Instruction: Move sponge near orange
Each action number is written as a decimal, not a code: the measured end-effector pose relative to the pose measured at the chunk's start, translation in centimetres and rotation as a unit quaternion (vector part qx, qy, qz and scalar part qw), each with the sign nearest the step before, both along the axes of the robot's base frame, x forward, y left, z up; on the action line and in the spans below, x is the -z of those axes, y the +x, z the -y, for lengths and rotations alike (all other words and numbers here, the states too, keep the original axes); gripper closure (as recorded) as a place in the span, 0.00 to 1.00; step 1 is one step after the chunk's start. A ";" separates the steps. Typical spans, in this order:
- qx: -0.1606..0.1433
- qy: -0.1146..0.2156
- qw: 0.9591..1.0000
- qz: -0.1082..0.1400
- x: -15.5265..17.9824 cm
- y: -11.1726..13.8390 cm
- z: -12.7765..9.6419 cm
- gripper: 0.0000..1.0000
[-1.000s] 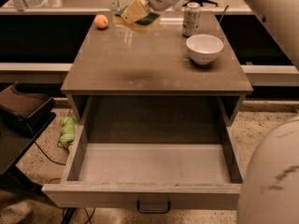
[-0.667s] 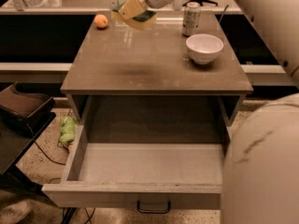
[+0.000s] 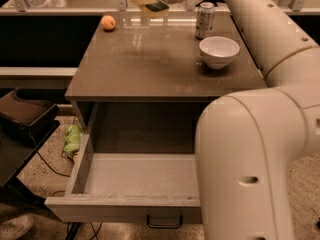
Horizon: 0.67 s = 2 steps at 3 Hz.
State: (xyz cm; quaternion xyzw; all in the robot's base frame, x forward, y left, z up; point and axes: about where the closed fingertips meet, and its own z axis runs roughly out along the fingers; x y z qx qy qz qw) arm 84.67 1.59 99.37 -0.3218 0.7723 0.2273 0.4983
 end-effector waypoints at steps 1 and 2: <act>0.055 0.016 0.998 -0.002 1.0 5.4 0.6 1.00; 0.055 0.016 0.998 -0.002 1.1 5.4 0.5 1.00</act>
Offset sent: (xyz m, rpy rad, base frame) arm 0.0413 -0.0031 -0.0110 0.0247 0.0069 -0.0833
